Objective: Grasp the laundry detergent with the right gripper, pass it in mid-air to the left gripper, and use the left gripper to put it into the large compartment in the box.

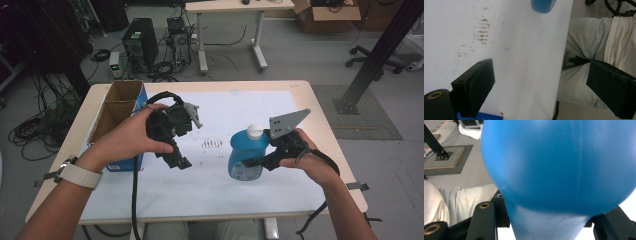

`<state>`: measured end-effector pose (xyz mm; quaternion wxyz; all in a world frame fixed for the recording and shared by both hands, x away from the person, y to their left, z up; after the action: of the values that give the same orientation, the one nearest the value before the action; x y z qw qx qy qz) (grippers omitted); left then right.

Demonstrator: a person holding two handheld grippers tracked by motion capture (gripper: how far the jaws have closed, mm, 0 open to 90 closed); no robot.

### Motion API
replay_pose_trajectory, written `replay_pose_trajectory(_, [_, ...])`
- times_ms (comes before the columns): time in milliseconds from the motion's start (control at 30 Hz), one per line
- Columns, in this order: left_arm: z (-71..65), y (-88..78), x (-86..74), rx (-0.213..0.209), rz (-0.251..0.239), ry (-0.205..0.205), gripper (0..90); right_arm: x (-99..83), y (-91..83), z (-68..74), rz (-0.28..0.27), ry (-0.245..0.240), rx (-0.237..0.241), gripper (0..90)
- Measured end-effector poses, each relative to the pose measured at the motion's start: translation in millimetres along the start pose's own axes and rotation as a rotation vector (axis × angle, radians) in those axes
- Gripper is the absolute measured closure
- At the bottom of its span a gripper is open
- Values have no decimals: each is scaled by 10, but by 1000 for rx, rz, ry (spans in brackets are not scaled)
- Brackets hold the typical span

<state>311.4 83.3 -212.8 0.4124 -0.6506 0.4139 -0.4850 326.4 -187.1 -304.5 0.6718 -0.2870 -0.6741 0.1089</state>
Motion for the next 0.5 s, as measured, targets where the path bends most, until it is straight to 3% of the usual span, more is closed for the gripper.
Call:
replay_pose_trajectory(400, [-31, -116, 168, -27, 13, 40, 73, 282, 76, 9, 7, -50, 61, 436])
replay_pose_trajectory(500, [-42, -171, 227, -44, -3, 51, 67, 319, 117, 12, 6, -53, 74, 436])
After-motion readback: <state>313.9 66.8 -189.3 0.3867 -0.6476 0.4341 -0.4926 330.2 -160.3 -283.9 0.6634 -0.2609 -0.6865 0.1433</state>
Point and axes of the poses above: each handheld gripper's, and its own axes: y roughly forward along the jaws, x roughly out of its top, z roughly to its left, the point moved 1 cm from there along y, roughly forward along the jaws, and after that the axes turned 11 degrees about -x, right-handed, at the moved point
